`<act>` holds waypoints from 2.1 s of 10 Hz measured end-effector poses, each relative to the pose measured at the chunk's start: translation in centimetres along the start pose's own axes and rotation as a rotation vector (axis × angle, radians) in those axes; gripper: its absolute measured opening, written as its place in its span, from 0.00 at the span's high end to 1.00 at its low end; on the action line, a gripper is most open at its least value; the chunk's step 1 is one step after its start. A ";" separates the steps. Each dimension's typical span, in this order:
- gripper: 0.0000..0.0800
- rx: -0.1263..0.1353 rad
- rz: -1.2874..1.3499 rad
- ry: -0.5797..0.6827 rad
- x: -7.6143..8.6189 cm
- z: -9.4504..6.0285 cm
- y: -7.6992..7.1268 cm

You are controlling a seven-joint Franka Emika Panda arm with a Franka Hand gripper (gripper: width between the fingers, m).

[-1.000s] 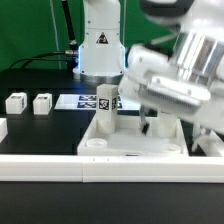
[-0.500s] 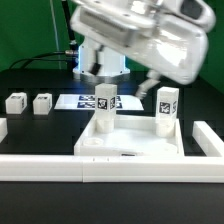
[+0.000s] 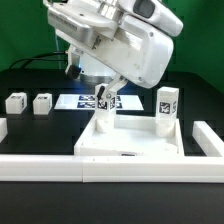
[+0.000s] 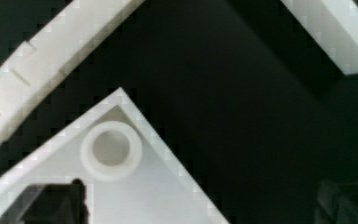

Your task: Assemble square table

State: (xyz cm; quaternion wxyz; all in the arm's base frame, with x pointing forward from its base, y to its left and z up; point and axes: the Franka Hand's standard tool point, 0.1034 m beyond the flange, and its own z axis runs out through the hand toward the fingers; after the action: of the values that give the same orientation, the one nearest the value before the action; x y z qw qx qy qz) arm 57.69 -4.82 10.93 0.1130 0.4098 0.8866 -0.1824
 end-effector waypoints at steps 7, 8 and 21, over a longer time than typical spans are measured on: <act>0.19 0.063 0.698 0.092 0.0 3.1 -10.5; 0.19 0.093 0.796 0.105 0.5 3.7 -11.1; 0.19 0.339 1.875 0.192 1.6 7.1 -14.6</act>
Offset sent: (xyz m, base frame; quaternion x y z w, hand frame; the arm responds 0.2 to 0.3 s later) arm -0.0674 -0.0564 0.0143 0.0123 0.0296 0.3057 0.9516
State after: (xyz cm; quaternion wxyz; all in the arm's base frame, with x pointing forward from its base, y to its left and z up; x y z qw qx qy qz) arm 45.83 -15.42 7.34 0.0791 0.9770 0.1652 -0.1092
